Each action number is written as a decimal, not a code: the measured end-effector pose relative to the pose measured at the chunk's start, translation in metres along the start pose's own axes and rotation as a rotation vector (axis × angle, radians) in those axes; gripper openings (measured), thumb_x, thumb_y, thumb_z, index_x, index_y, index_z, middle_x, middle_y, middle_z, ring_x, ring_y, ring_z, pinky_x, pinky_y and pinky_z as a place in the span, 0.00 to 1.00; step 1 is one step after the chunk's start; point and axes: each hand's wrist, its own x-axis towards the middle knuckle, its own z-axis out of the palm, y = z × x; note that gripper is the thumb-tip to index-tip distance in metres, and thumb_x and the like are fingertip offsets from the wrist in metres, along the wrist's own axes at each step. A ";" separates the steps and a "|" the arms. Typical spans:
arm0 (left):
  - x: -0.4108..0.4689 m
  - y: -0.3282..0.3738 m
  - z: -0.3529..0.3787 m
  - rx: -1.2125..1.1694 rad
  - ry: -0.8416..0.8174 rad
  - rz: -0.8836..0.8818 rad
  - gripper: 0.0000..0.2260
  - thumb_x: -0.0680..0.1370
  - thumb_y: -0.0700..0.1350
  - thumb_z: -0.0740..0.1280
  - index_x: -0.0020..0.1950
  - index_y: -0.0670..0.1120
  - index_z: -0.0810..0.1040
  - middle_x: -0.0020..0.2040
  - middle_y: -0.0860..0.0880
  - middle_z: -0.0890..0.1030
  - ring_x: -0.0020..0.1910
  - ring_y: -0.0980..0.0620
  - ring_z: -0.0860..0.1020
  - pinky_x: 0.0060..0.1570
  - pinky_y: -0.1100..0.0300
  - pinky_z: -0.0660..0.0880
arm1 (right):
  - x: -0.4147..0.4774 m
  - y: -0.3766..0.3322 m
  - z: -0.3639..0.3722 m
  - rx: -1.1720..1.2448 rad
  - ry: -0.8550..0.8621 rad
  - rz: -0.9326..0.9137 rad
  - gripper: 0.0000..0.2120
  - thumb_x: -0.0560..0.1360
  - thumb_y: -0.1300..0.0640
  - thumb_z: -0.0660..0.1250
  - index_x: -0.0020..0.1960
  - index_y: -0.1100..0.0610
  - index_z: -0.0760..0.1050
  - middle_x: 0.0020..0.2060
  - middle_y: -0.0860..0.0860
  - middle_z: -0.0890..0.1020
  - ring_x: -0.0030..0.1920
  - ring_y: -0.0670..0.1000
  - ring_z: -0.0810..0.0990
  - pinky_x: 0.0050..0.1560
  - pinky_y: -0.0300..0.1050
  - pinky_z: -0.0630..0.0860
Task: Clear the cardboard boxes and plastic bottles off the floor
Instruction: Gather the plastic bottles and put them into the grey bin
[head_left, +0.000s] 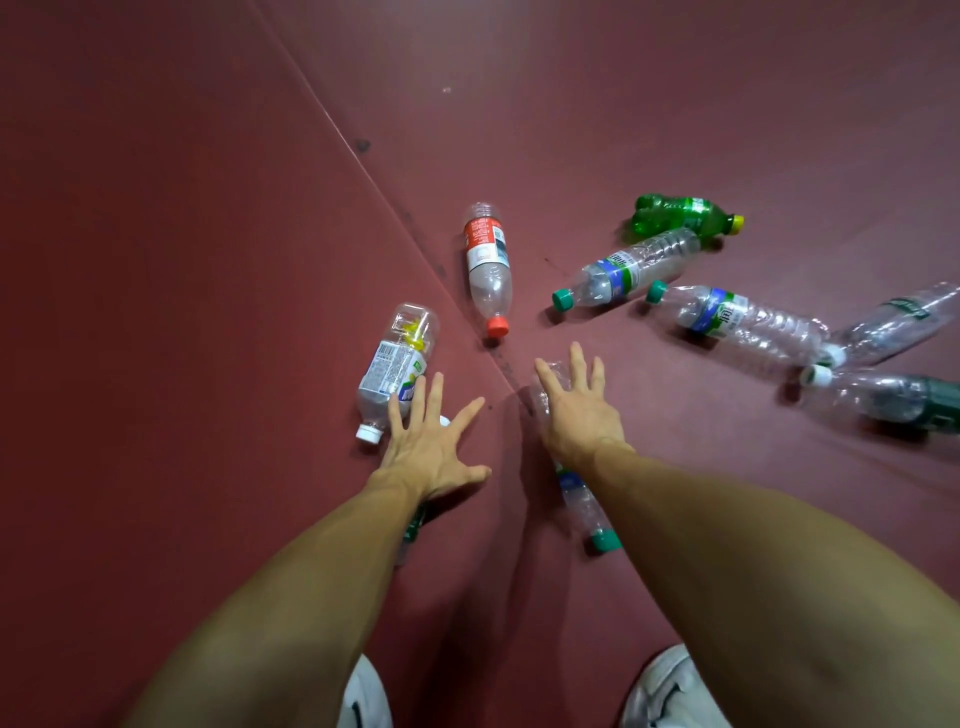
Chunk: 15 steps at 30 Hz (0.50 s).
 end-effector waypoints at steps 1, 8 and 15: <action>-0.003 -0.002 0.000 0.011 0.001 0.012 0.44 0.71 0.70 0.65 0.80 0.65 0.43 0.80 0.42 0.33 0.77 0.42 0.29 0.74 0.37 0.33 | 0.003 -0.005 -0.001 0.001 0.003 -0.014 0.41 0.78 0.67 0.58 0.81 0.44 0.43 0.79 0.52 0.32 0.79 0.63 0.35 0.63 0.58 0.74; -0.026 -0.035 -0.001 0.227 0.013 0.048 0.46 0.72 0.72 0.61 0.81 0.59 0.39 0.80 0.41 0.33 0.78 0.41 0.31 0.74 0.34 0.37 | 0.019 -0.037 -0.005 0.003 0.006 -0.094 0.41 0.79 0.65 0.61 0.81 0.43 0.41 0.79 0.54 0.32 0.79 0.63 0.35 0.64 0.59 0.73; -0.028 -0.047 -0.001 0.319 -0.005 0.003 0.42 0.74 0.76 0.50 0.81 0.59 0.39 0.79 0.41 0.30 0.77 0.39 0.30 0.72 0.32 0.34 | 0.012 -0.028 0.004 -0.008 -0.117 -0.075 0.47 0.77 0.48 0.71 0.81 0.42 0.39 0.78 0.58 0.31 0.79 0.64 0.38 0.68 0.60 0.70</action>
